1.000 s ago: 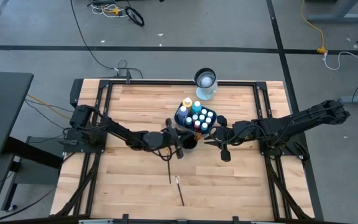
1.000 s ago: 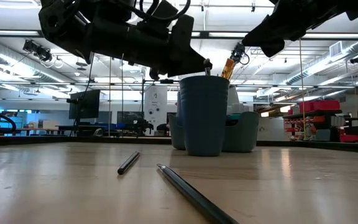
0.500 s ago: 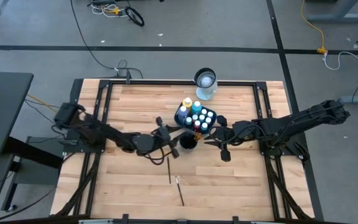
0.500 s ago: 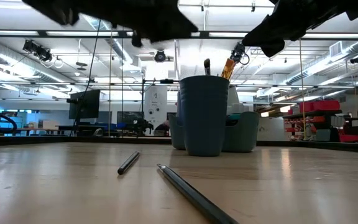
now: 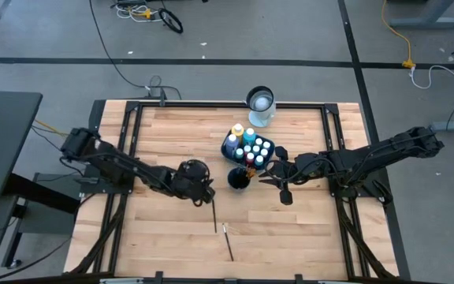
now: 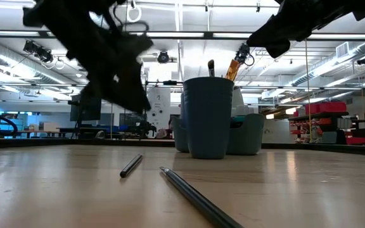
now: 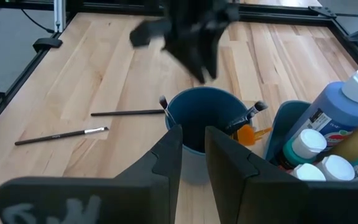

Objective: Pick & Place Paint Supplies
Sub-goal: Put the gold paint brush into the blue cup

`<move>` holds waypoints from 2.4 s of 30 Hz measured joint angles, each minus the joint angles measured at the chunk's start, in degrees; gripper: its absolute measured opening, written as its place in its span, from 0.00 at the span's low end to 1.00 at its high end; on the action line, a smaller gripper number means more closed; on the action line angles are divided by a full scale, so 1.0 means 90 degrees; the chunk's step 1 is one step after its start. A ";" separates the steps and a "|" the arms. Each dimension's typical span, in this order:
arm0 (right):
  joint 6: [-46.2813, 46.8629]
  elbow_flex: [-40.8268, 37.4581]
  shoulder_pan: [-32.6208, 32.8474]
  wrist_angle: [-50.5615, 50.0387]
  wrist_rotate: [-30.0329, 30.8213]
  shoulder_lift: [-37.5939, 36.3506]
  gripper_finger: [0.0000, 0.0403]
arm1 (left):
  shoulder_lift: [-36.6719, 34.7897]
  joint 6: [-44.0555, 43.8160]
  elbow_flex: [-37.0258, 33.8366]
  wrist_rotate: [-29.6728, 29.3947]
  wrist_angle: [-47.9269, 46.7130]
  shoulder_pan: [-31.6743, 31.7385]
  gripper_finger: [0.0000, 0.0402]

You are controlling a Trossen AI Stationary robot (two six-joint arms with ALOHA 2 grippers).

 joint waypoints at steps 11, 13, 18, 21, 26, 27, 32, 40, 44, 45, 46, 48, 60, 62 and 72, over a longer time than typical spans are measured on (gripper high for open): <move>0.0000 0.0000 -0.0002 -0.0005 0.0000 0.0000 0.18 | 0.1277 -0.1037 0.0012 0.0929 0.0311 0.0071 0.31; 0.0002 0.0000 -0.0001 -0.0021 0.0000 0.0000 0.18 | 0.1282 -0.1042 0.0017 0.0950 0.0330 0.0080 0.31; 0.0000 0.0000 -0.0002 -0.0017 0.0002 0.0000 0.18 | 0.1297 -0.1232 0.0009 0.1019 0.0553 0.0082 0.31; 0.0000 0.0000 -0.0002 -0.0008 0.0002 0.0000 0.18 | 0.1299 -0.1371 0.0009 0.1023 0.0551 0.0080 0.31; 0.0000 0.0000 0.0000 -0.0012 0.0000 0.0000 0.18 | 0.1299 -0.1372 0.0009 0.1057 0.0556 0.0061 0.30; 0.0000 0.0000 0.0000 -0.0012 0.0000 0.0000 0.18 | 0.1299 -0.1371 0.0009 0.1079 0.0558 0.0057 0.29; 0.0002 0.0000 -0.0001 -0.0010 0.0002 -0.0002 0.18 | 0.1299 -0.1350 0.0009 0.1180 0.0587 -0.0066 0.20; 0.0000 0.0000 -0.0001 -0.0010 0.0001 -0.0001 0.18 | 0.1301 -0.1218 0.0009 0.1091 0.0643 -0.0170 0.09; 0.0000 0.0000 -0.0002 -0.0010 0.0002 -0.0001 0.18 | 0.1301 -0.1185 0.0009 0.1098 0.0644 -0.0169 0.08; 0.0000 0.0001 -0.0001 -0.0010 0.0001 0.0000 0.18 | 0.1301 -0.1152 0.0009 0.1129 0.0643 -0.0170 0.08; 0.0000 0.0000 -0.0001 -0.0010 0.0001 -0.0001 0.18 | 0.1301 -0.1085 0.0009 0.1143 0.0645 -0.0170 0.08; 0.0000 0.0001 -0.0001 -0.0010 0.0001 -0.0001 0.18 | 0.1301 -0.0992 0.0009 0.1134 0.0649 -0.0170 0.06; 0.0000 0.0000 0.0000 -0.0010 0.0001 0.0000 0.18 | 0.1301 0.0163 0.0009 0.0774 0.0634 -0.0006 0.01; 0.0002 0.0000 -0.0001 -0.0010 0.0001 0.0000 0.18 | 0.1301 0.0577 0.0008 0.0774 0.0636 0.0085 0.01; 0.0002 0.0000 -0.0002 -0.0024 0.0000 0.0000 0.18 | 0.1272 0.1459 0.0389 0.1514 0.0416 0.0259 0.15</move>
